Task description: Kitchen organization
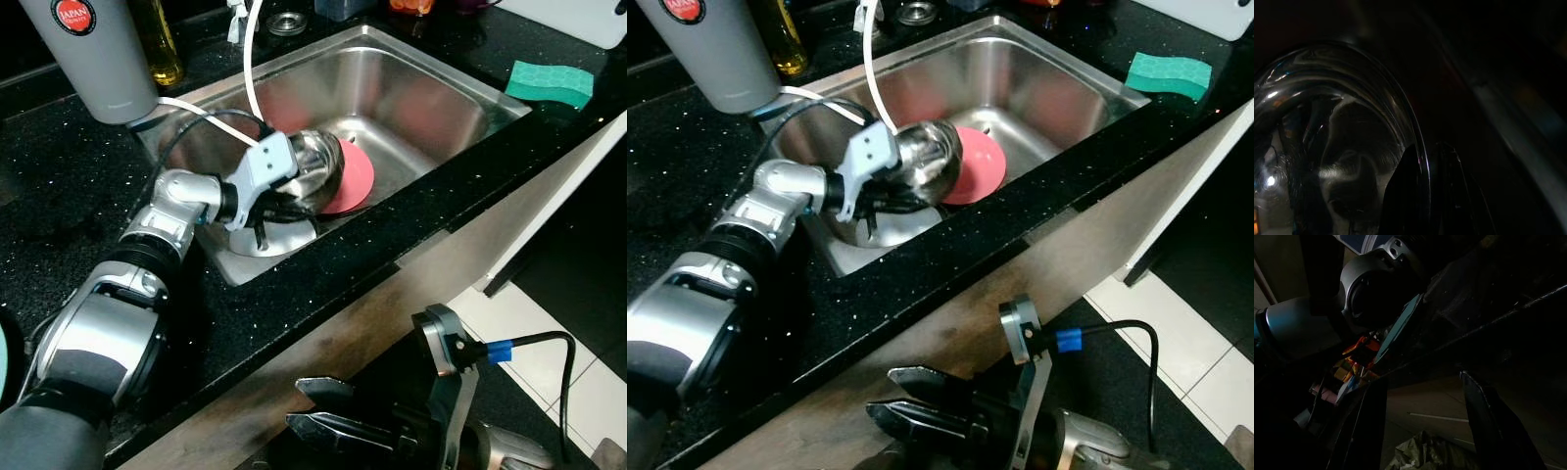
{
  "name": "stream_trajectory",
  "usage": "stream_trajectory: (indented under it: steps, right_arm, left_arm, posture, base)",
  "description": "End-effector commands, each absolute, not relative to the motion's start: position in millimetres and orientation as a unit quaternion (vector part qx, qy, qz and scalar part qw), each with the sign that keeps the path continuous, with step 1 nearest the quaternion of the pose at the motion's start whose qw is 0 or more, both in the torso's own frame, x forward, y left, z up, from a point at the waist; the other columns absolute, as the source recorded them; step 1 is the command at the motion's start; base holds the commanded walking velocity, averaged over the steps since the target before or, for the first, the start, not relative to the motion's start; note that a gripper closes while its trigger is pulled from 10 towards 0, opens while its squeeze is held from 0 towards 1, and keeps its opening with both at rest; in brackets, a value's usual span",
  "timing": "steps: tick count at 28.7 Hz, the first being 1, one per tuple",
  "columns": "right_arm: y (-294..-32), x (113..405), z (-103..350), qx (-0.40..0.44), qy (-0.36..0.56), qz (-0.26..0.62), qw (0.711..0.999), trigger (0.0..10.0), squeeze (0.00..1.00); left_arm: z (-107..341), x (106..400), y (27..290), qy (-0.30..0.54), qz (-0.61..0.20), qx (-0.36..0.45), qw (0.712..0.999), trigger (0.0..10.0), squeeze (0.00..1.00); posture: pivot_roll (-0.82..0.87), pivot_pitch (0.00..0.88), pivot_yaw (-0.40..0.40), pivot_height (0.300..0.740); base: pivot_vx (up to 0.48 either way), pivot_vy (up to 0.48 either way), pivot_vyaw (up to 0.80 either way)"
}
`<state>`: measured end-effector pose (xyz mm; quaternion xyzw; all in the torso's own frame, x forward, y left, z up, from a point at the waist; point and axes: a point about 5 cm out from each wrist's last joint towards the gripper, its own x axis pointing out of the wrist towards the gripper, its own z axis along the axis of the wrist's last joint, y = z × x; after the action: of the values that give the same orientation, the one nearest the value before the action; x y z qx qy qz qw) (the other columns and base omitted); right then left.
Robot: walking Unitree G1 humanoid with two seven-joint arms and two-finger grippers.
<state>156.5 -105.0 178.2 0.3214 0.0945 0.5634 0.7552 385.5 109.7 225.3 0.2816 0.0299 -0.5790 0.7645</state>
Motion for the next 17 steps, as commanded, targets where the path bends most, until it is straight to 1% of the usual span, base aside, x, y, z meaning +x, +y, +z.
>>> stream_trajectory:
  steps: [1, 4, 5, 6, 7, 10, 13, 15, 17]
  right_arm:
    - [-102.1, 152.3, 180.3, 0.322, 0.099, 0.572, 0.748, 10.0, 0.0]
    - [-102.0, 152.8, 180.3, 0.321, 0.099, 0.572, 0.749, 10.0, 0.0]
    - [-102.0, 153.5, 180.1, 0.32, 0.099, 0.571, 0.749, 10.0, 0.0]
    - [-102.0, 153.5, 180.1, 0.32, 0.099, 0.571, 0.749, 10.0, 0.0]
    - [-101.7, 154.7, 179.7, 0.319, 0.098, 0.571, 0.75, 10.0, 0.0]
    - [-101.2, 157.4, 179.0, 0.318, 0.097, 0.57, 0.751, 10.0, 0.0]
    - [-101.0, 159.5, 178.2, 0.317, 0.096, 0.57, 0.752, 10.0, 0.0]
    - [-100.7, 161.5, 177.3, 0.314, 0.095, 0.571, 0.752, 10.0, 0.0]
    - [-100.2, 163.6, 176.9, 0.311, 0.093, 0.573, 0.753, 10.0, 0.0]
  left_arm:
    - [220.1, 383.7, 108.7, 0.032, -0.587, 0.287, 0.756, 10.0, 0.0]
    - [219.8, 383.8, 108.0, 0.032, -0.588, 0.29, 0.755, 10.0, 0.0]
    - [221.2, 384.6, 107.3, 0.03, -0.584, 0.29, 0.757, 10.0, 0.59]
    - [221.2, 384.6, 107.3, 0.03, -0.584, 0.29, 0.757, 10.0, 0.59]
    - [223.5, 385.8, 106.8, 0.025, -0.578, 0.294, 0.761, 10.0, 1.0]
    - [233.7, 388.5, 105.7, 0.001, -0.564, 0.302, 0.769, 10.0, 1.0]
    - [242.4, 389.3, 105.0, -0.019, -0.559, 0.309, 0.769, 10.0, 1.0]
    - [261.5, 388.9, 103.8, -0.058, -0.561, 0.297, 0.771, 10.0, 0.0]
    - [284.4, 386.9, 103.9, -0.104, -0.562, 0.281, 0.771, 10.0, 0.0]
  posture:
    - [-0.06, 0.201, 0.105, 0.74]
    - [-0.06, 0.198, 0.106, 0.74]
    - [-0.06, 0.193, 0.107, 0.74]
    - [-0.06, 0.193, 0.107, 0.74]
    - [-0.06, 0.186, 0.108, 0.74]
    - [-0.06, 0.173, 0.107, 0.74]
    - [-0.06, 0.164, 0.105, 0.74]
    - [-0.06, 0.149, 0.103, 0.74]
    - [-0.05, 0.14, 0.1, 0.74]
  base:
    - [0.0, 0.0, 0.0]
    - [0.0, 0.0, 0.0]
    - [0.0, 0.0, 0.0]
    - [0.0, 0.0, 0.0]
    - [0.0, 0.0, 0.0]
    - [0.0, 0.0, 0.0]
    - [0.0, 0.0, 0.0]
    - [0.0, 0.0, 0.0]
    - [0.0, 0.0, 0.0]
